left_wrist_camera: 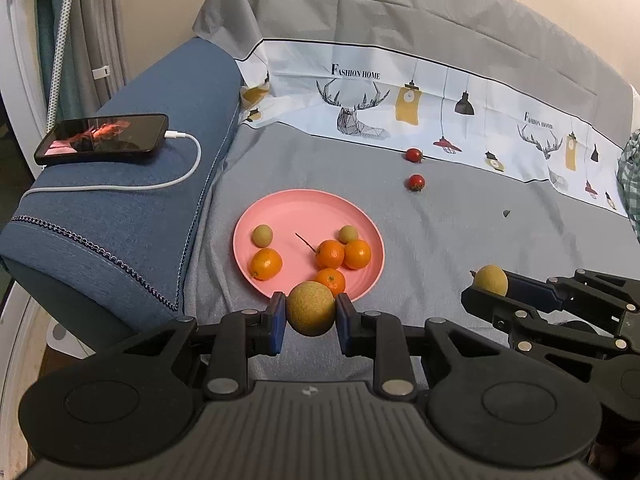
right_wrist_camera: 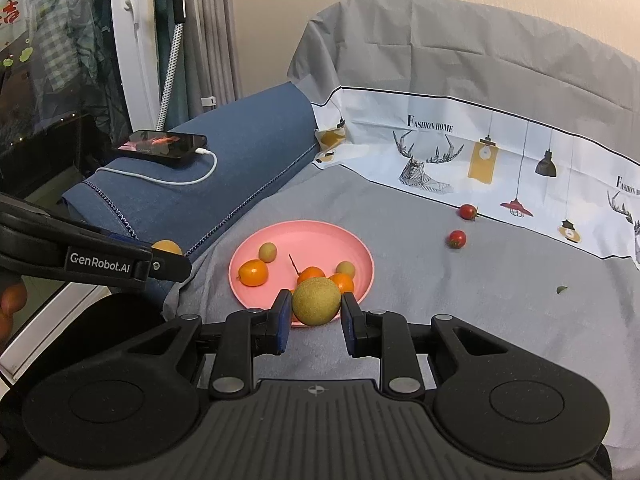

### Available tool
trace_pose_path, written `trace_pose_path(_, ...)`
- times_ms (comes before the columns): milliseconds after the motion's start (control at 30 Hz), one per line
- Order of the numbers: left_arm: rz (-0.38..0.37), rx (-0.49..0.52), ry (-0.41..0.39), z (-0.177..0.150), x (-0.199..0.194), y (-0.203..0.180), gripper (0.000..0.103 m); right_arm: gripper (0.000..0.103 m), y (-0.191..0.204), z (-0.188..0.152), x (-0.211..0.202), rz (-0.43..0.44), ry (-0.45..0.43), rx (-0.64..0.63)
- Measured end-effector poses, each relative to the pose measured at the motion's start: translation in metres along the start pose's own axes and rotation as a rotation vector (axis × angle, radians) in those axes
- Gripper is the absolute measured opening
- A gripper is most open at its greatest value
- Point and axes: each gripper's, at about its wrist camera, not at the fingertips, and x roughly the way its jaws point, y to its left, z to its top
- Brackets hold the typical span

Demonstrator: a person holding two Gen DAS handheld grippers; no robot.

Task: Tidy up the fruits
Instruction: 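Carry both held yellow fruits over the pink plate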

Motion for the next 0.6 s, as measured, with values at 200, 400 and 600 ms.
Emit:
trace_pose_path(200,0.000,-0.005,0.003,-0.001,0.001,0.001,0.029,0.027,0.001,0.000,-0.001,0.000,0.005,0.002)
trace_pose_path(400,0.005,-0.021,0.018,0.001,0.009,0.005,0.029,0.027,-0.002,0.000,0.005,0.004,0.020,0.007)
trace_pose_path(600,0.014,-0.035,0.032,0.008,0.022,0.010,0.029,0.027,-0.006,-0.001,0.018,0.003,0.041,0.004)
